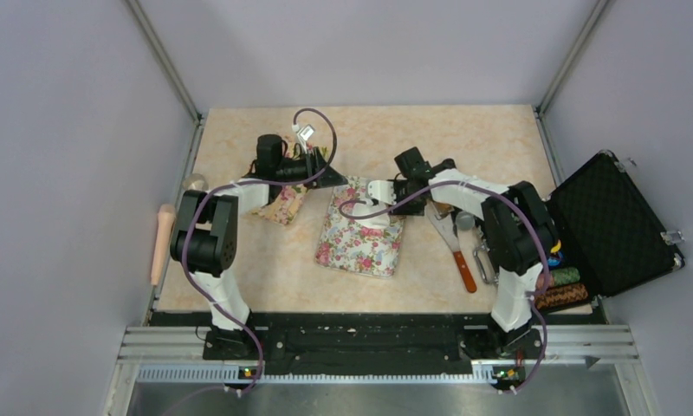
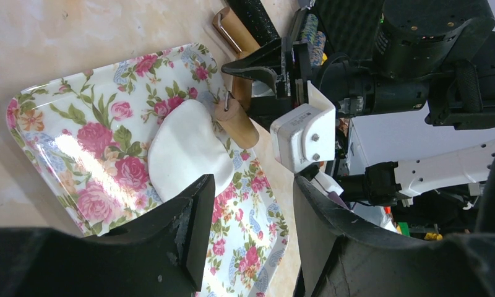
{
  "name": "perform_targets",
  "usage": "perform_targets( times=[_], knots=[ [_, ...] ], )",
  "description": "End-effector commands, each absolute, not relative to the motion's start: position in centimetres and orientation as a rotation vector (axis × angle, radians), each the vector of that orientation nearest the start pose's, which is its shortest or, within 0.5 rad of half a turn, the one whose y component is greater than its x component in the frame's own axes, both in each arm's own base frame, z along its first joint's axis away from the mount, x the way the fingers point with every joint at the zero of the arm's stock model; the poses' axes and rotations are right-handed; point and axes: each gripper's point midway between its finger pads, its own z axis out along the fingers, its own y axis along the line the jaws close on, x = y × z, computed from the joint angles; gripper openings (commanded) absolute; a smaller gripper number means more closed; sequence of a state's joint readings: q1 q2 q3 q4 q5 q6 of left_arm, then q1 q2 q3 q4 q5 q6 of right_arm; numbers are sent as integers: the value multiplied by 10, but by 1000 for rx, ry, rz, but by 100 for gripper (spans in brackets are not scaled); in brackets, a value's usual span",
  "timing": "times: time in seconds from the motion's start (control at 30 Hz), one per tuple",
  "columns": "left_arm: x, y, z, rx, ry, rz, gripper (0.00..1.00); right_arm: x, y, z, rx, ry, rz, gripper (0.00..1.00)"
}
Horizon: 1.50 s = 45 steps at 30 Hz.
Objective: Roll out the dumpling wrappers from the dough
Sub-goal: Pick up the rolling pin from the center of the board.
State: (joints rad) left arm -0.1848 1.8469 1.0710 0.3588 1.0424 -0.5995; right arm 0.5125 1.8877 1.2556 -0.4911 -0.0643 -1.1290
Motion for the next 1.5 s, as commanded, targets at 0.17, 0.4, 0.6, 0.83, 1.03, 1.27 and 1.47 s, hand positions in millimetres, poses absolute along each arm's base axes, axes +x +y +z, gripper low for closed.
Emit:
perform_targets(
  times=[0.17,0.4,0.6,0.83,1.03,1.27,1.47],
  knots=[
    [389,-239,175,390,1964,-1519,55,416,189,61,-1857,1870,-153,0],
    [392,-236,226,537,1890,-1453,56,423,226,224,-1414,1594,101,0],
    [397,-238,269,521,1854,-1476,56,414,258,316,-924,1607,697,0],
    [362,-255,306,337,1638,-1965,62,376,242,376,-388,1343,1524,0],
    [341,-288,304,370,1637,-2025,66,337,225,377,-303,1066,1572,0],
    [327,-312,280,376,1710,-2050,75,314,232,375,-351,981,1578,0],
    [320,-321,265,364,1748,-2096,86,319,230,367,-344,977,1519,0]
  ],
)
